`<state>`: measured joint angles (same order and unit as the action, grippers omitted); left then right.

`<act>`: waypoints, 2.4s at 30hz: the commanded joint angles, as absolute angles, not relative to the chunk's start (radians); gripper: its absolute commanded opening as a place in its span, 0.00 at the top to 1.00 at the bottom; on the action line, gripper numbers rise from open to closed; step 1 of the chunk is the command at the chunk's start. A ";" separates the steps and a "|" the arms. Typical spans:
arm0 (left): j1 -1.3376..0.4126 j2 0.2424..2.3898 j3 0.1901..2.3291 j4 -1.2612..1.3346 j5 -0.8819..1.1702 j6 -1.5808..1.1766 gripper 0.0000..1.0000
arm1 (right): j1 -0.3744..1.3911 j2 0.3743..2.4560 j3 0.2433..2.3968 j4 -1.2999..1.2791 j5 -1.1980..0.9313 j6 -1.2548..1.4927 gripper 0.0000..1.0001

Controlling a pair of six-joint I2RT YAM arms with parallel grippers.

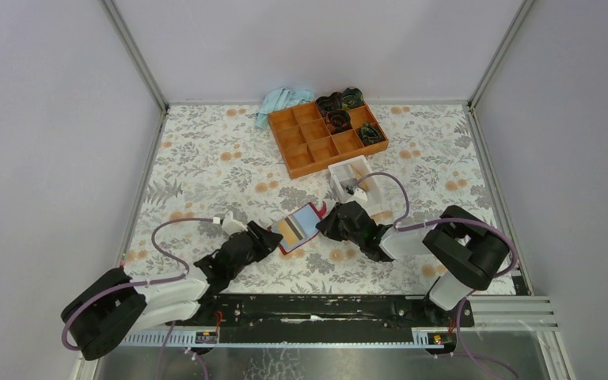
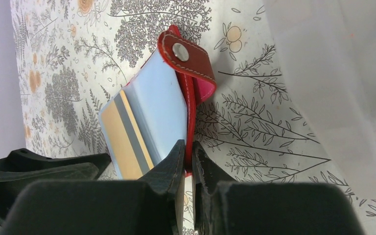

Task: Put the credit cards into the card holder
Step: Close the card holder at the center of the board.

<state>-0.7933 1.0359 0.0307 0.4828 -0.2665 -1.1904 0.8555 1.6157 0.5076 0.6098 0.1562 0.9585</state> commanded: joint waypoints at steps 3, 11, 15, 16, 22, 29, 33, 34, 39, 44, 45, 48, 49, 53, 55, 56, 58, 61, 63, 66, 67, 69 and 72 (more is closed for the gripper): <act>-0.813 0.943 0.030 0.388 -0.419 -1.127 0.47 | 0.875 1.628 0.530 0.594 0.166 0.968 0.95; -0.821 0.954 0.024 0.408 -0.400 -1.137 0.47 | 0.887 1.625 0.534 0.596 0.167 0.970 0.95; -0.821 1.010 0.023 0.463 -0.375 -1.138 0.47 | 0.898 1.635 0.547 0.591 0.167 0.968 0.95; -0.822 1.030 0.026 0.481 -0.367 -1.139 0.47 | 0.900 1.638 0.549 0.591 0.168 0.969 0.95; -0.829 1.072 0.032 0.528 -0.353 -1.138 0.47 | 0.937 1.634 0.574 0.562 0.215 0.928 0.95; -0.837 1.008 0.023 0.512 -0.378 -1.140 0.47 | 1.004 1.606 0.661 0.434 0.322 0.794 0.95; -0.848 0.991 0.045 0.500 -0.393 -1.124 0.47 | 1.023 1.612 0.679 0.408 0.337 0.782 0.95; -0.852 0.986 0.050 0.499 -0.399 -1.121 0.47 | 1.026 1.615 0.678 0.408 0.336 0.784 0.95; -0.868 0.980 0.075 0.504 -0.413 -1.109 0.47 | 1.036 1.630 0.673 0.408 0.331 0.796 0.95; -0.890 0.977 0.086 0.542 -0.433 -1.097 0.46 | 1.039 1.632 0.658 0.422 0.324 0.806 0.95; -0.893 0.977 0.088 0.548 -0.436 -1.094 0.46 | 1.040 1.629 0.655 0.425 0.324 0.806 0.95; -0.904 0.986 0.099 0.562 -0.443 -1.088 0.46 | 1.046 1.623 0.651 0.426 0.327 0.807 0.95; -0.907 0.993 0.103 0.569 -0.445 -1.086 0.46 | 1.047 1.623 0.649 0.426 0.327 0.809 0.95; -0.922 1.028 0.114 0.607 -0.443 -1.082 0.46 | 1.048 1.616 0.636 0.434 0.330 0.823 0.95; -0.929 1.043 0.121 0.620 -0.446 -1.077 0.46 | 1.048 1.614 0.633 0.436 0.329 0.826 0.95; -0.931 1.051 0.123 0.629 -0.446 -1.074 0.46 | 1.048 1.612 0.630 0.436 0.329 0.830 0.95; -0.935 1.062 0.126 0.648 -0.446 -1.072 0.46 | 1.048 1.611 0.626 0.438 0.330 0.843 0.95; -0.939 1.052 0.135 0.629 -0.448 -1.063 0.46 | 1.048 1.599 0.606 0.445 0.348 0.857 0.95; -0.945 0.994 0.131 0.562 -0.472 -1.057 0.46 | 1.046 1.584 0.594 0.445 0.362 0.860 0.96; -0.947 0.858 0.114 0.410 -0.529 -1.065 0.46 | 1.033 1.564 0.564 0.477 0.353 0.886 0.98; -0.948 0.813 0.104 0.359 -0.547 -1.071 0.46 | 1.025 1.559 0.550 0.499 0.341 0.900 0.99; -0.947 0.722 0.078 0.272 -0.568 -1.101 0.46 | 1.012 1.546 0.533 0.533 0.314 0.919 1.00; -0.946 0.622 0.043 0.186 -0.578 -1.132 0.46 | 0.994 1.508 0.506 0.594 0.284 0.940 1.00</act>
